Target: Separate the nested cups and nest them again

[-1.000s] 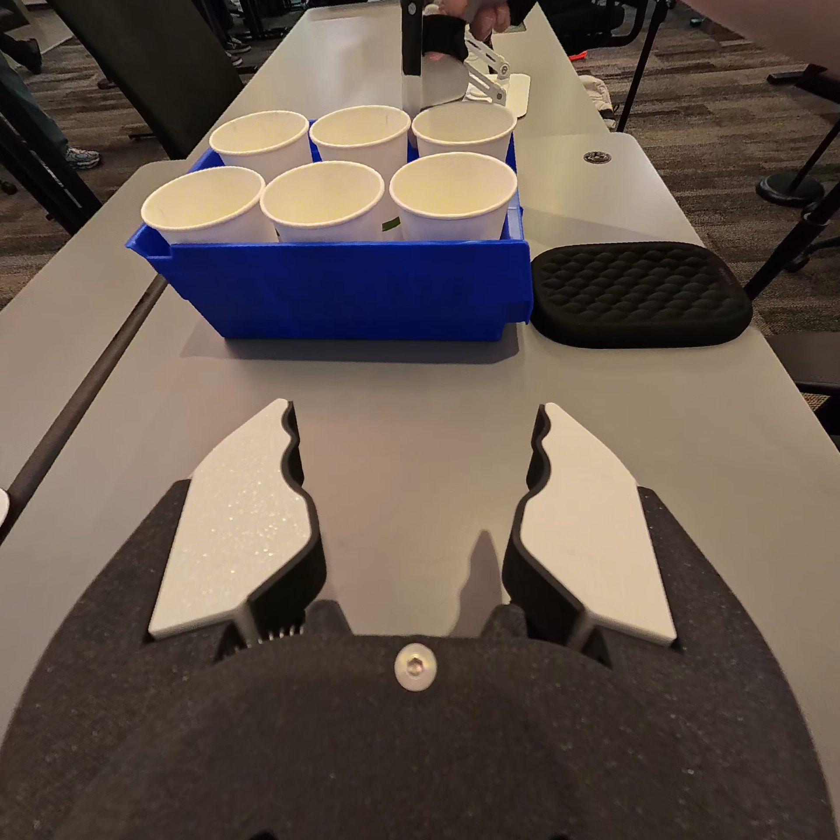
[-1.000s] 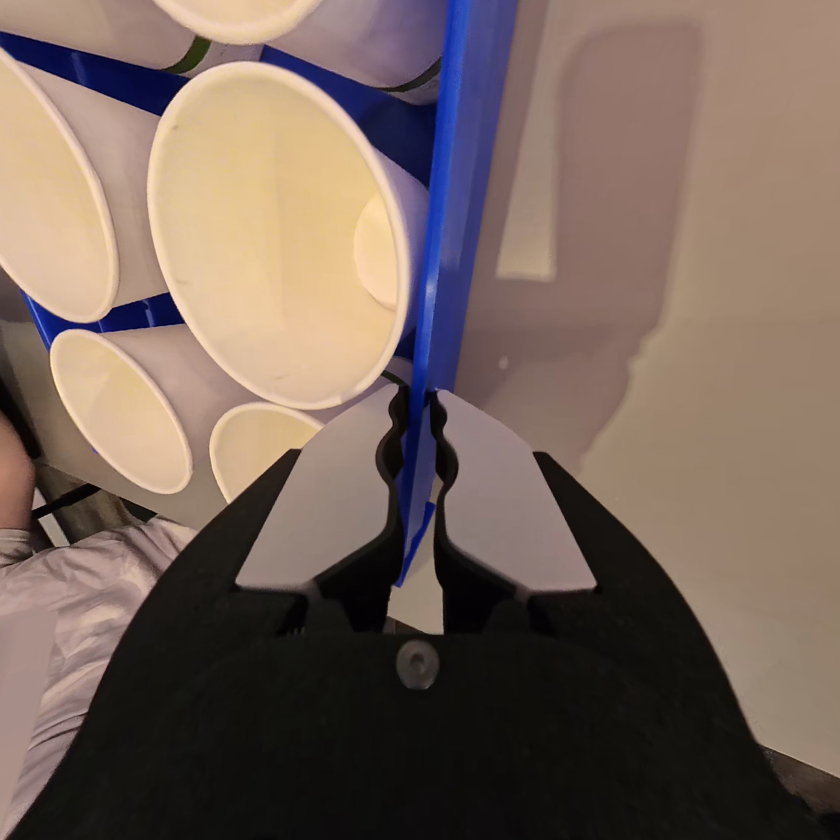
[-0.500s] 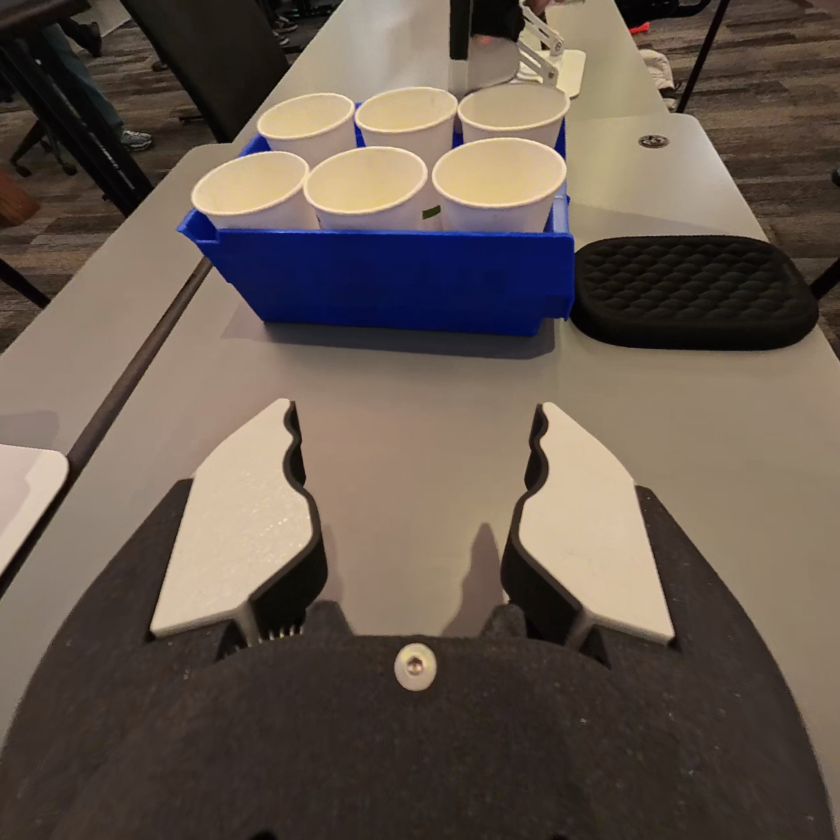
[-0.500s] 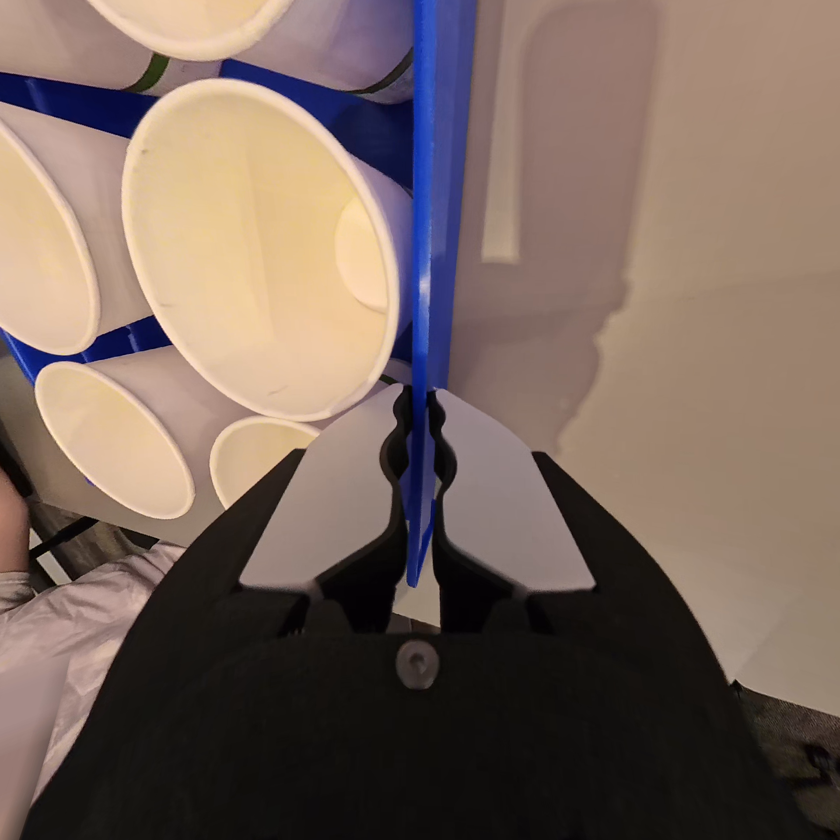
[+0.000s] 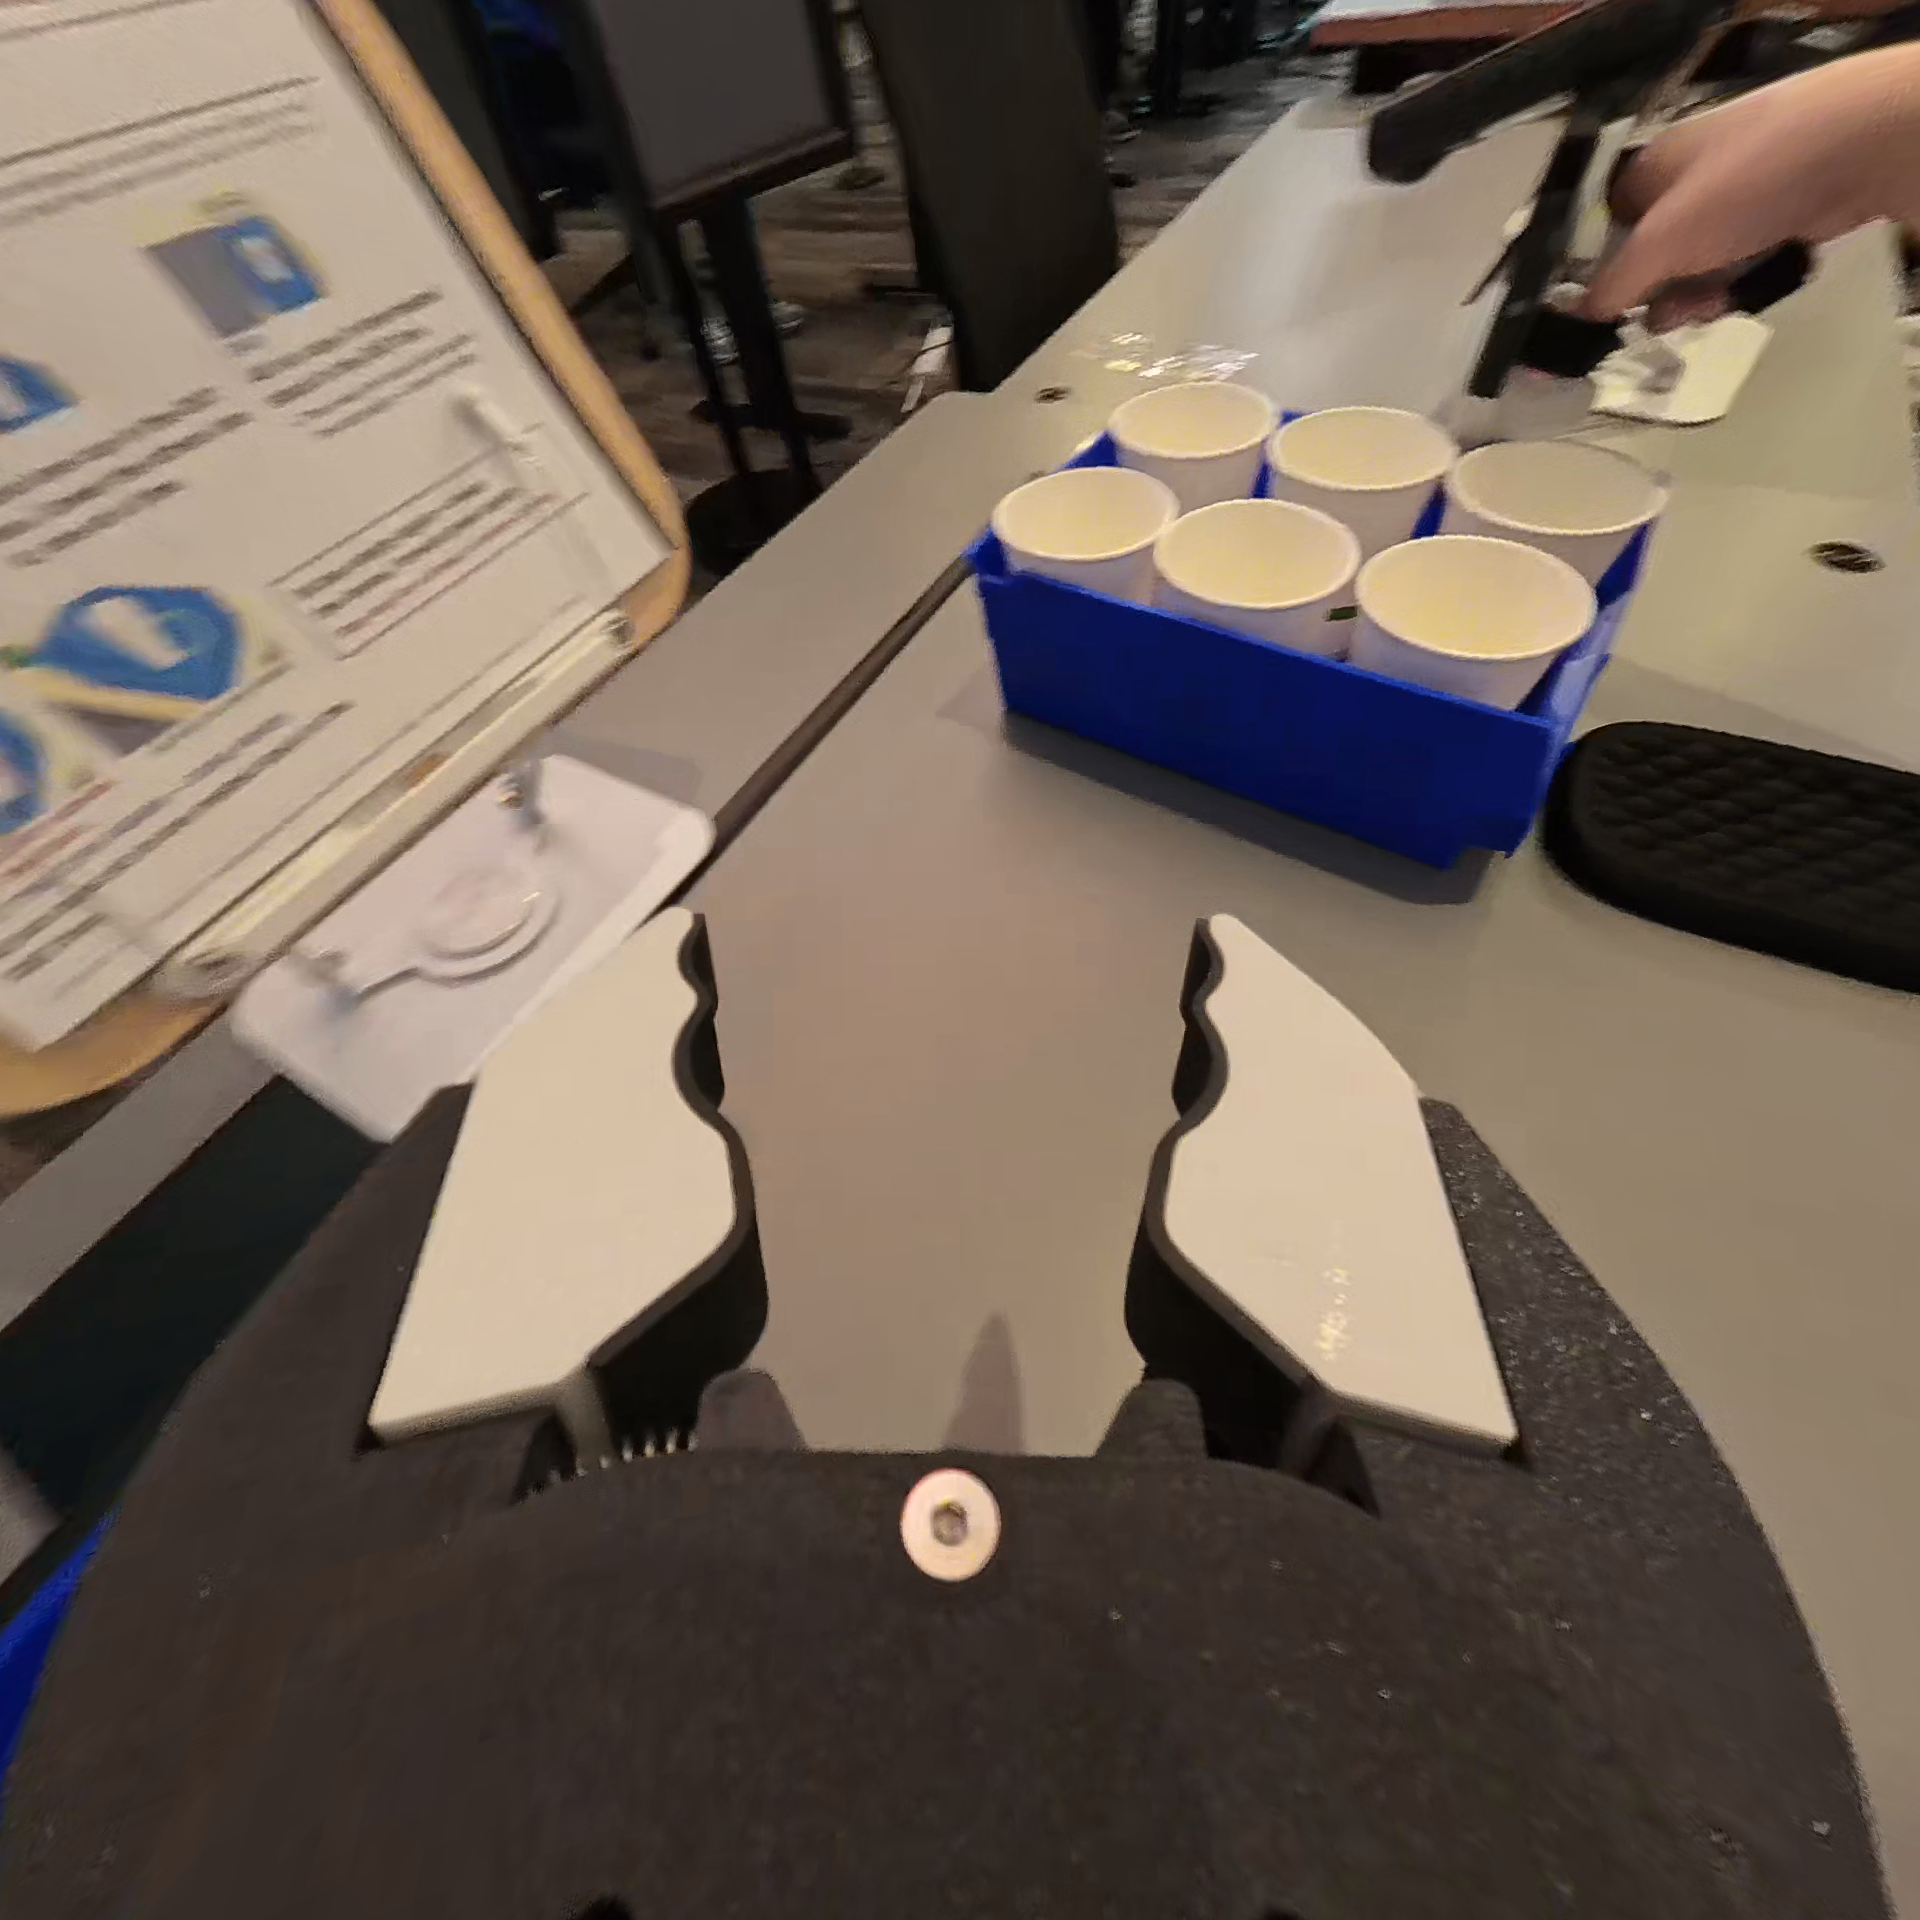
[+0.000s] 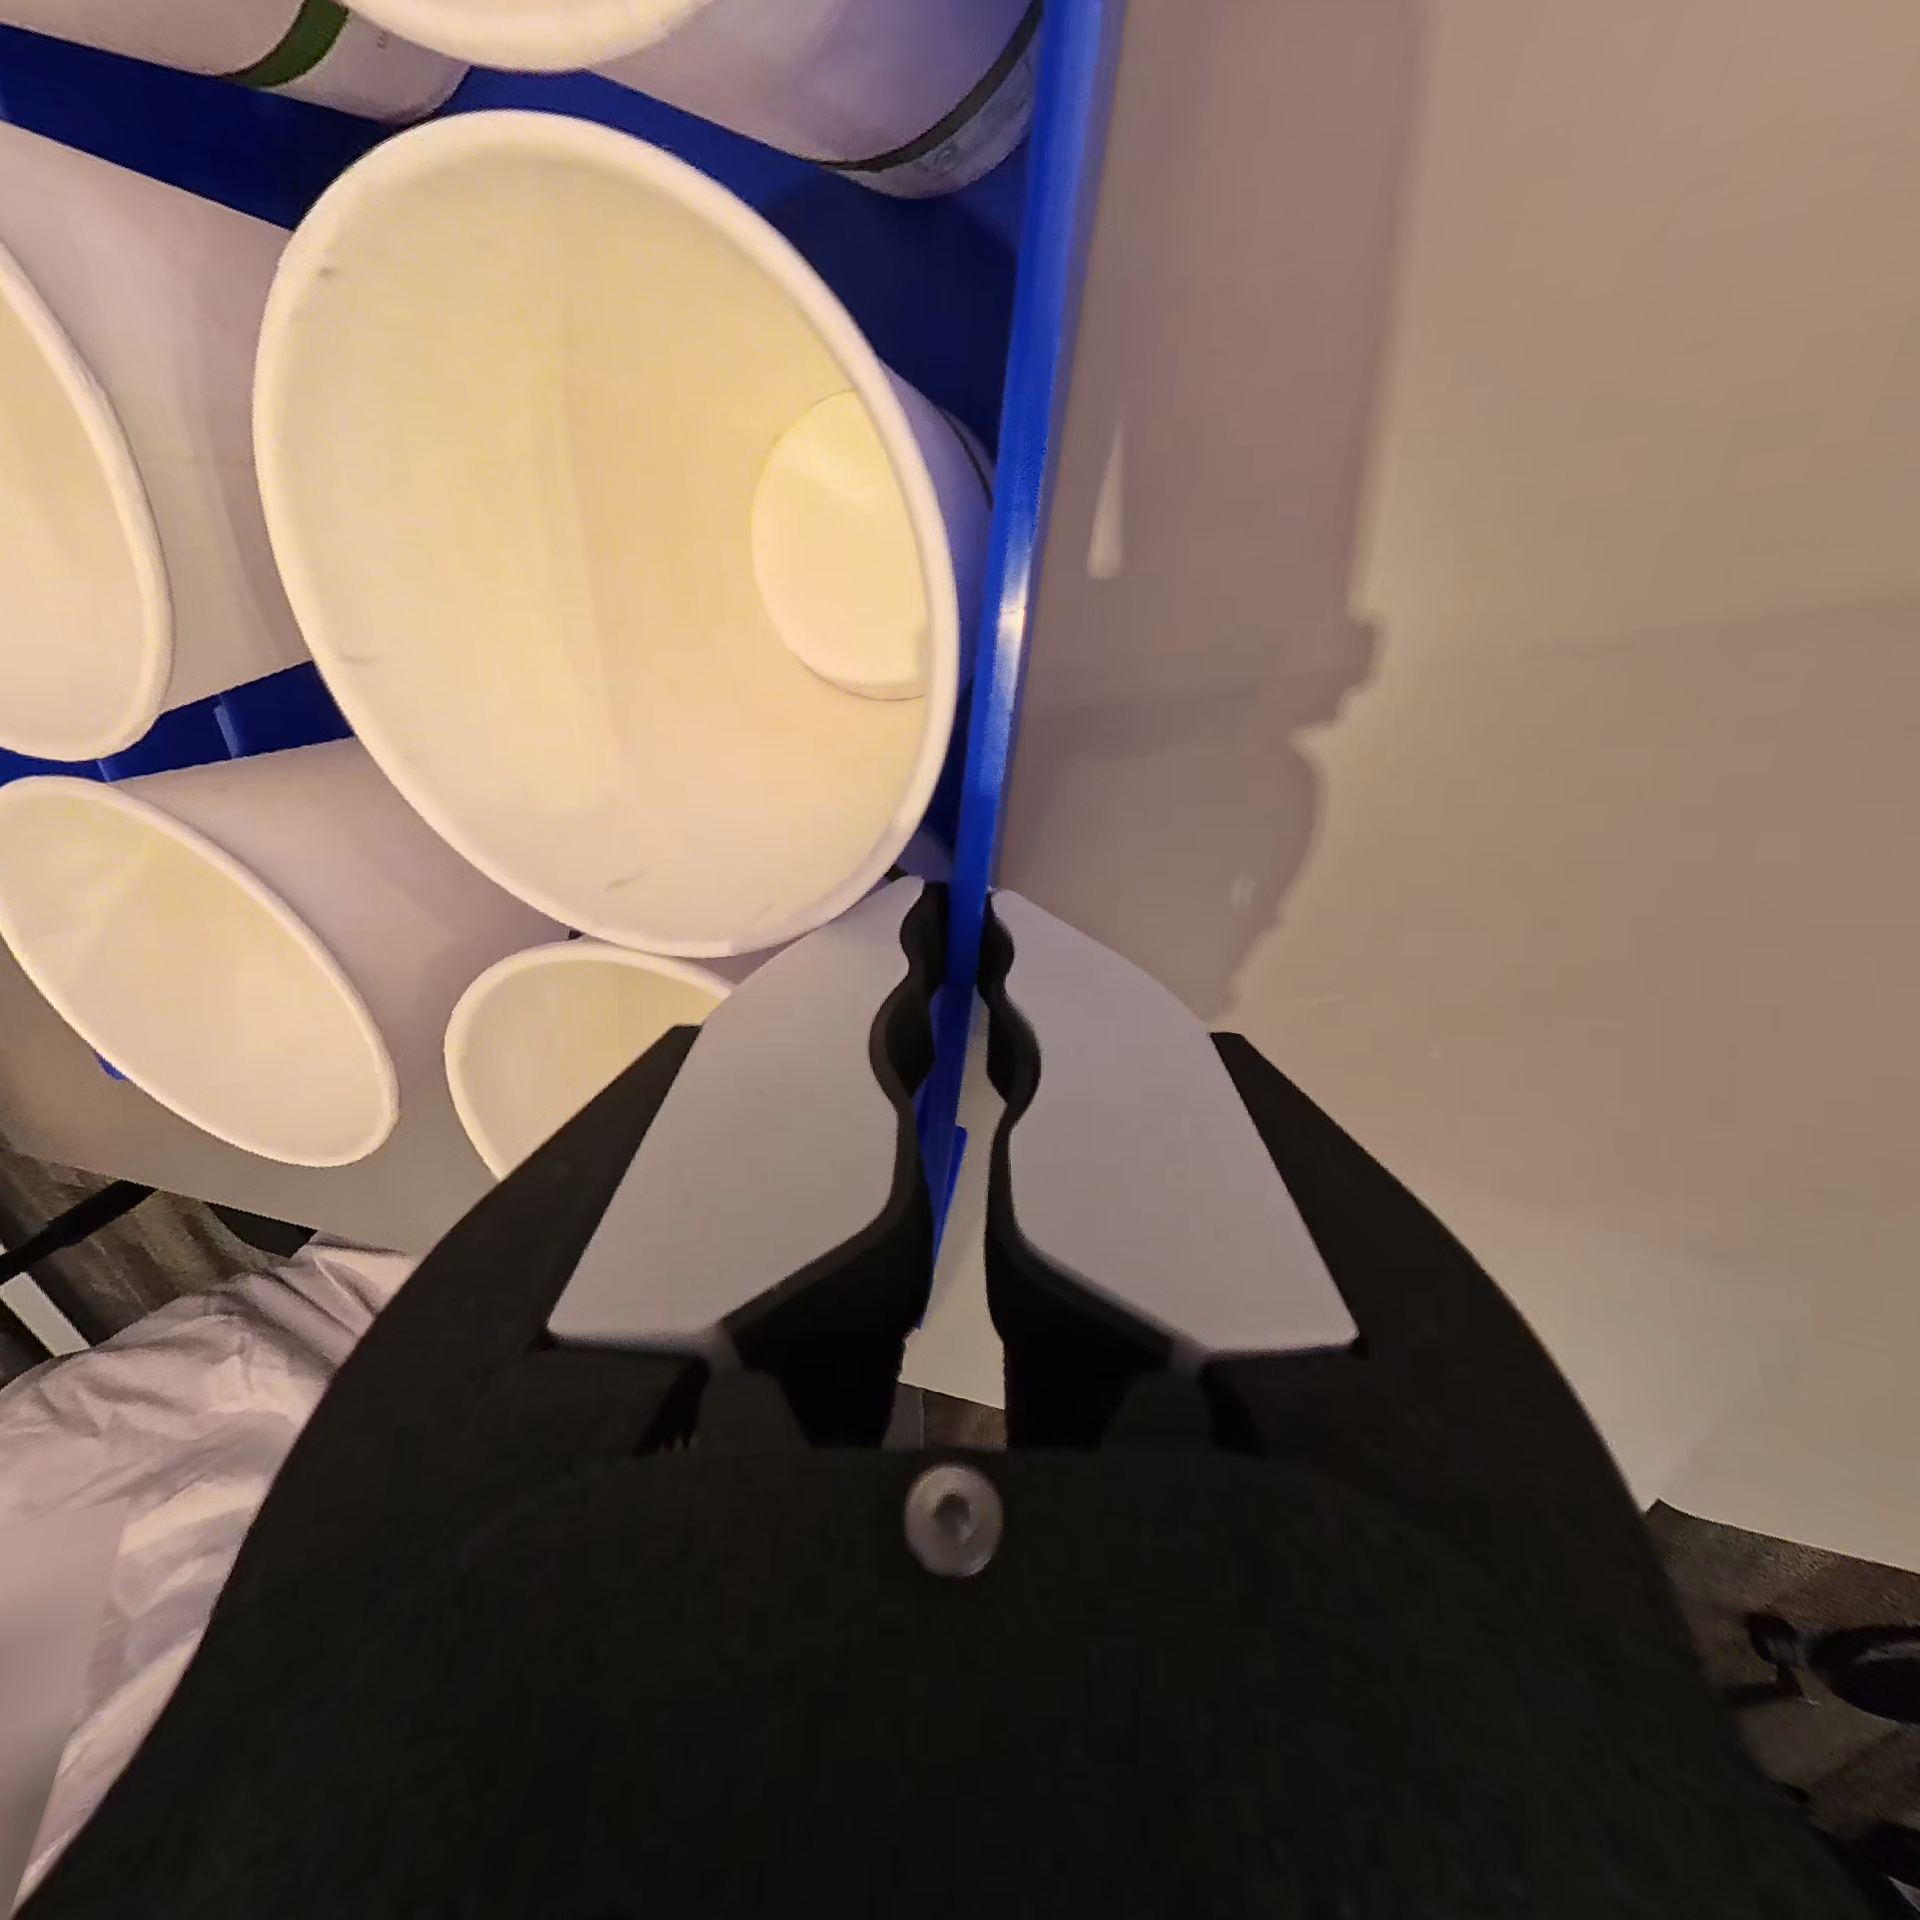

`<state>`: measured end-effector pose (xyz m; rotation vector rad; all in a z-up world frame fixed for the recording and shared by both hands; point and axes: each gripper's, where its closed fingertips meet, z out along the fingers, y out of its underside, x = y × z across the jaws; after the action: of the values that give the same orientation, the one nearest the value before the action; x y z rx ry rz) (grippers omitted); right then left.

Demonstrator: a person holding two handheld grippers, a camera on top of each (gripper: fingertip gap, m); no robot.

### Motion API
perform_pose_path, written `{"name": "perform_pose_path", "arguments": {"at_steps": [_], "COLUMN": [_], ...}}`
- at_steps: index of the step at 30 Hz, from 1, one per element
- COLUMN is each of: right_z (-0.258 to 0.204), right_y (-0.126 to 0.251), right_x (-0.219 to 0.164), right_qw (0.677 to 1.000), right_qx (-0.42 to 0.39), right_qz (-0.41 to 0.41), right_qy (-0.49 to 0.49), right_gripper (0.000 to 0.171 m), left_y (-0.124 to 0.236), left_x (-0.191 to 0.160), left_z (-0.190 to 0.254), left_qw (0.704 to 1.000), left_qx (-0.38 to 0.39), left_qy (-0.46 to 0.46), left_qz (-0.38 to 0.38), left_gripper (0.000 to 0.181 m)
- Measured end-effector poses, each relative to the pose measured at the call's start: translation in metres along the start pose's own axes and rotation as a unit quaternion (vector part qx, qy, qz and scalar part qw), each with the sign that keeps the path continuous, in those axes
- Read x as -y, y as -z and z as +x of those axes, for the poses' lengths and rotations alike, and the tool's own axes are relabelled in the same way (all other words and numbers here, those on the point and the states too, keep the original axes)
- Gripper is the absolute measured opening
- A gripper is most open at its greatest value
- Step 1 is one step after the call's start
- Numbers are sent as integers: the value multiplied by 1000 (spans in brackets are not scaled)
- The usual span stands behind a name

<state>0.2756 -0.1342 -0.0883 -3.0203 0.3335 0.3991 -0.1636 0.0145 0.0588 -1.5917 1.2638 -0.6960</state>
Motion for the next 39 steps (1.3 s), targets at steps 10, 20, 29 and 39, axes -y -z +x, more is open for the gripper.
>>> {"name": "perform_pose_path", "arguments": {"at_steps": [10,20,29,39], "right_z": [-19,-32,-37,-43], "right_y": [-5,-9,-10,-11], "right_x": [0,0,-3,-2], "right_qw": [999,999,998,998], "right_qx": [-10,-6,-8,-9], "right_qz": [2,6,0,0], "right_qy": [30,42,55,65], "right_gripper": [5,5,6,6], "left_y": [197,239,219,177], "left_x": [-162,-260,-293,-274], "left_z": [-134,-127,-104,-83], "left_qw": [893,837,795,817], "left_qx": [328,268,209,144], "left_qy": [147,399,455,385], "left_qz": [-271,-261,-344,-404], "left_gripper": [79,71,17,9]}}
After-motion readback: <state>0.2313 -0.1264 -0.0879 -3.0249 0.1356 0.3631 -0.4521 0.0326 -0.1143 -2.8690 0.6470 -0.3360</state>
